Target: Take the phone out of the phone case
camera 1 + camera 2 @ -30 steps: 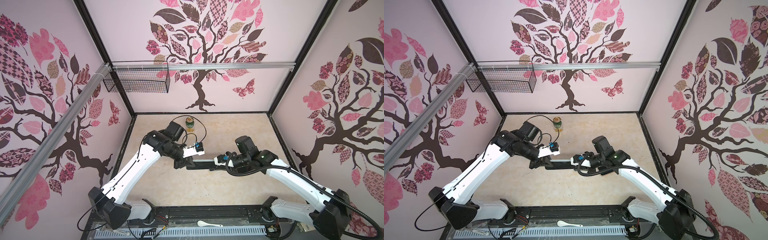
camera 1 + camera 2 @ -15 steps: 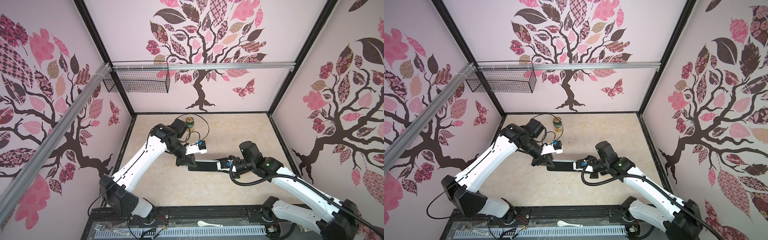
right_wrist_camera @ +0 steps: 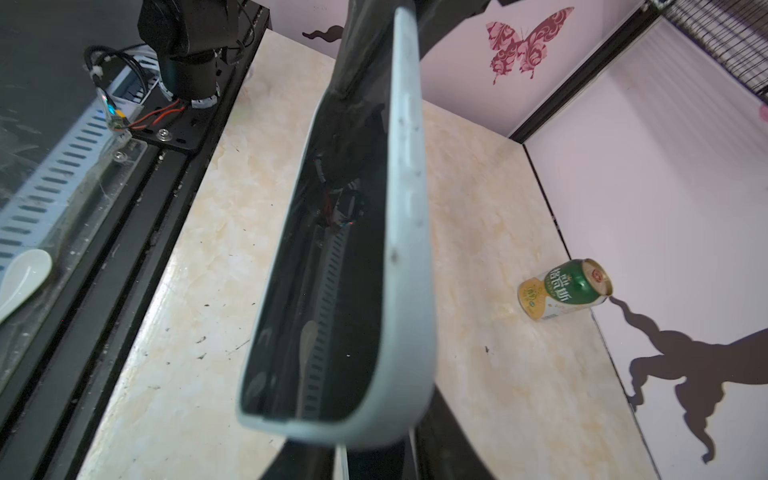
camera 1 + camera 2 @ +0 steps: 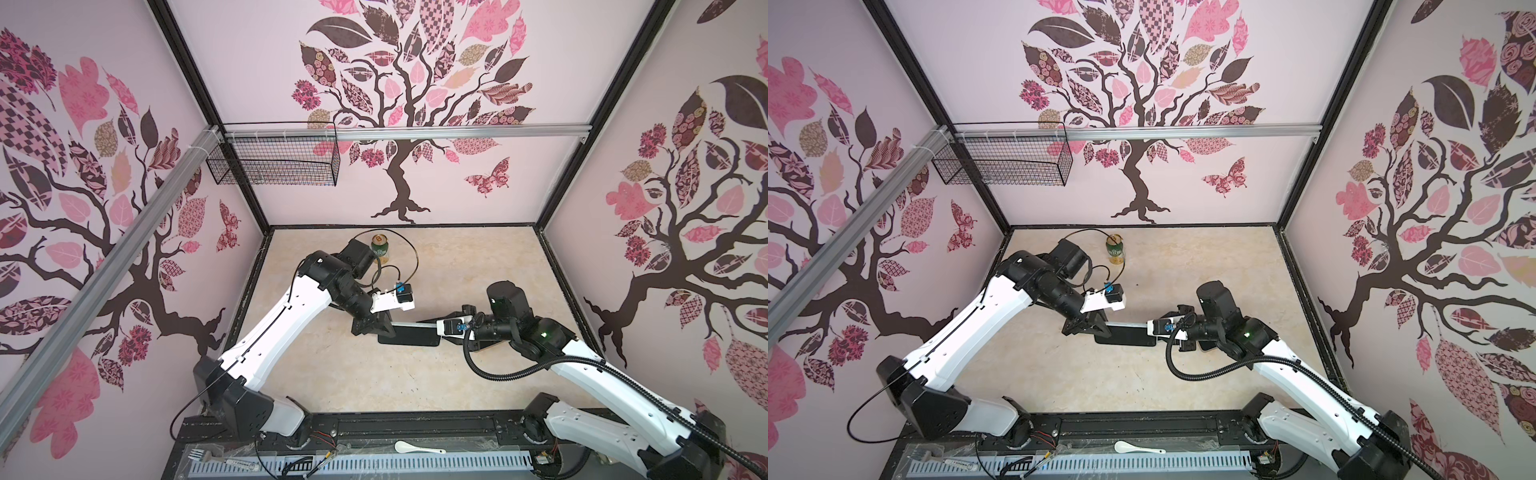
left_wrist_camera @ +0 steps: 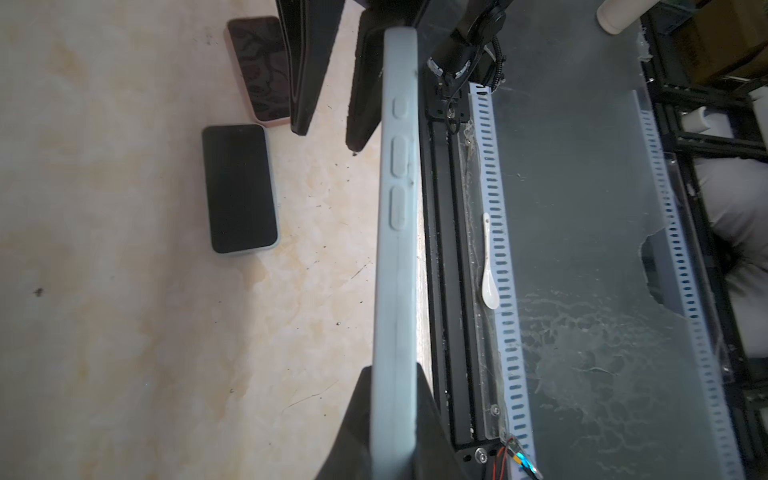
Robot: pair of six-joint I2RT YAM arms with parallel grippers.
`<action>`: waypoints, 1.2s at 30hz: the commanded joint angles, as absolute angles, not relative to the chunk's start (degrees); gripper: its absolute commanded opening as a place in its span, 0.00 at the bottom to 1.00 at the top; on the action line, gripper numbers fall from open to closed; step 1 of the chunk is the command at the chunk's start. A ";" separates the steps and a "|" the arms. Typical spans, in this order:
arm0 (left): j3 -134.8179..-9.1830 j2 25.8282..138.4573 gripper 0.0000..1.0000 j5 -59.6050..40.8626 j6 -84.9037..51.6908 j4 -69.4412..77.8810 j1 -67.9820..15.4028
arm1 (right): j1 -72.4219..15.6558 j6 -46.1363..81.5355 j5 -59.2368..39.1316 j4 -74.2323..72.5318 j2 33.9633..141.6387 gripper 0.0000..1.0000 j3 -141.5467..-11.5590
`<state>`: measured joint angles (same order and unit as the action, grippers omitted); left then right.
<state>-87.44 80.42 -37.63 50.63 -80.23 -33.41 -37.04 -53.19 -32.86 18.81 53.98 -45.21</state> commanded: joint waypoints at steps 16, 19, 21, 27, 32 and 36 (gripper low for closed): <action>-82.94 73.42 0.00 -33.84 48.54 -67.78 -33.21 | -37.69 -47.82 -42.76 20.02 57.11 0.45 -47.82; -83.34 74.12 0.00 -34.34 48.56 -68.50 -33.19 | -37.62 -47.82 -43.02 19.26 56.87 0.43 -47.72; -83.50 74.37 0.00 -35.04 48.60 -68.55 -33.19 | -37.69 -47.84 -43.25 18.94 57.12 0.41 -47.96; -83.95 74.79 0.00 -34.90 48.38 -68.93 -33.22 | -37.68 -48.31 -44.47 19.24 58.18 0.34 -48.53; -83.98 74.85 0.00 -34.80 48.52 -69.22 -33.22 | -37.67 -48.33 -44.73 19.14 58.53 0.27 -48.68; -84.00 74.98 0.00 -34.94 48.52 -69.28 -33.16 | -37.66 -48.43 -44.74 19.17 58.54 0.21 -48.67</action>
